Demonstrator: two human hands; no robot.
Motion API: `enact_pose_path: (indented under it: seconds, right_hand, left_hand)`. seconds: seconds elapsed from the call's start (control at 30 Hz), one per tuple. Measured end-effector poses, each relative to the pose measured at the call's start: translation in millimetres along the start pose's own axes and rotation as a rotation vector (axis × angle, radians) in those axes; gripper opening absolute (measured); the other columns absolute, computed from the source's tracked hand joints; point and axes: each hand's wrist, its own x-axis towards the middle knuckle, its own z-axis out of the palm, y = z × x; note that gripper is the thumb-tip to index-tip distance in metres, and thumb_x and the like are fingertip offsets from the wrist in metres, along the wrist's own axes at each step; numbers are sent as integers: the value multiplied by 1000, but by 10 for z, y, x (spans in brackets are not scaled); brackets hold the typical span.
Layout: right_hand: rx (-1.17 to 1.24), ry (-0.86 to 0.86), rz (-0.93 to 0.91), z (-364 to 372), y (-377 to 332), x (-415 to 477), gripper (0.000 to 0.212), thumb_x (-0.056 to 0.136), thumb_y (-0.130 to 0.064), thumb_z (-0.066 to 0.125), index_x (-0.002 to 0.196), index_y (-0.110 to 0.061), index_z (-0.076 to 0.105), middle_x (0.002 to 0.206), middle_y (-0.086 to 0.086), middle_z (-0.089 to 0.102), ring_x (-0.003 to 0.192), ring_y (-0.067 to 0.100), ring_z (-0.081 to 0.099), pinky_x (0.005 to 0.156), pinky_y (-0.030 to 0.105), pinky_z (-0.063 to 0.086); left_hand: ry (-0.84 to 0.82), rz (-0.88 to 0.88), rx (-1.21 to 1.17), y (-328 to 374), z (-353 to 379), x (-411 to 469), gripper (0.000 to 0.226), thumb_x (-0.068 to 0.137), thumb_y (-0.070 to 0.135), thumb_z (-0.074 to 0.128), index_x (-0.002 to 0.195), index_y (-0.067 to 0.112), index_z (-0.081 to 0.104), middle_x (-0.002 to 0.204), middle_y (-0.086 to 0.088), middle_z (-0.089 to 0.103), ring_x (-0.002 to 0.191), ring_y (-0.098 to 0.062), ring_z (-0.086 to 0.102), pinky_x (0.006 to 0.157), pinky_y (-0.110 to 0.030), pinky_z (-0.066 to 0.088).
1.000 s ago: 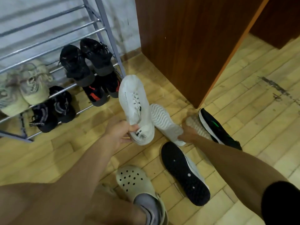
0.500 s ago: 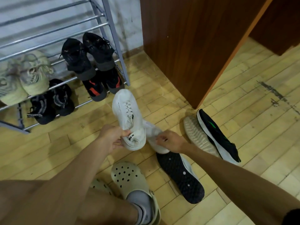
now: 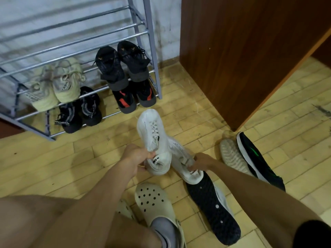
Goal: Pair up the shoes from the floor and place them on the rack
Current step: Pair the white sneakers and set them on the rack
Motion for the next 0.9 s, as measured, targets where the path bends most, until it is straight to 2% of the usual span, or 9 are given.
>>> enact_pose_path:
  seconds: [0.03,0.1,0.17,0.3,0.4,0.5,0.6,0.73,0.9]
  right_hand:
    - [-41,-13,-15,-30,-21,-26,42,74,-26,76,50,-14,43,38,-9,42,44,11,36,43,19,29]
    - [-90,-28,-1,-61,-76,-84,34,72,-22,78,56,-10,51,45,-3,51,48,18,52,41,22,43]
    - [-142,-12,19,-77,-147,-160,27,70,-19,80,67,-5,57,57,8,57,59,28,65,49,27,54]
    - [-72,56,18,-218,-222,-296,26,68,-16,79,79,3,64,70,17,67,69,32,72,59,34,62]
    - [66,109,28,-465,-239,-439,37,70,-14,78,97,10,70,88,25,73,74,33,74,69,44,62]
    - [161,175,-51,-757,-336,-655,32,76,-13,76,102,4,68,95,22,72,83,33,73,72,42,62]
    - [288,226,-157,-1019,-529,-844,18,79,-6,74,95,-11,66,96,16,72,88,30,70,77,43,61]
    - [411,236,-302,-1299,-943,-968,23,77,0,74,90,-18,67,93,9,72,86,26,68,74,40,59]
    - [568,293,-434,-1548,-1587,-948,25,73,3,76,88,-16,72,96,8,74,89,27,70,80,46,60]
  left_hand:
    - [6,1,1,10,-9,-5,15,80,8,74,86,3,61,95,-14,65,95,-31,60,77,-40,53]
    - [3,7,0,24,-9,-22,17,81,8,73,92,2,62,98,-16,65,93,-31,60,79,-41,54]
    - [-4,8,-23,43,3,-59,15,81,7,72,91,3,61,94,-14,65,87,-28,61,72,-38,53]
    - [-9,37,-71,104,-13,-185,28,77,5,70,104,-1,61,87,-13,64,67,-20,60,55,-30,53]
    - [0,81,-100,178,-116,-287,31,78,5,67,108,-1,62,94,-14,66,69,-21,61,55,-30,53]
    - [4,130,-132,285,-264,-421,11,80,1,63,89,6,64,79,-7,63,68,-17,58,59,-29,52]
    - [29,194,-187,385,-417,-518,13,76,1,66,88,6,67,81,-7,68,66,-17,62,46,-23,54]
    - [100,300,-200,587,-696,-602,26,70,6,73,95,3,71,97,-13,74,85,-25,70,70,-38,61]
    - [146,388,-275,1051,-1068,-582,27,75,4,74,100,2,67,99,-13,72,77,-22,68,62,-34,61]
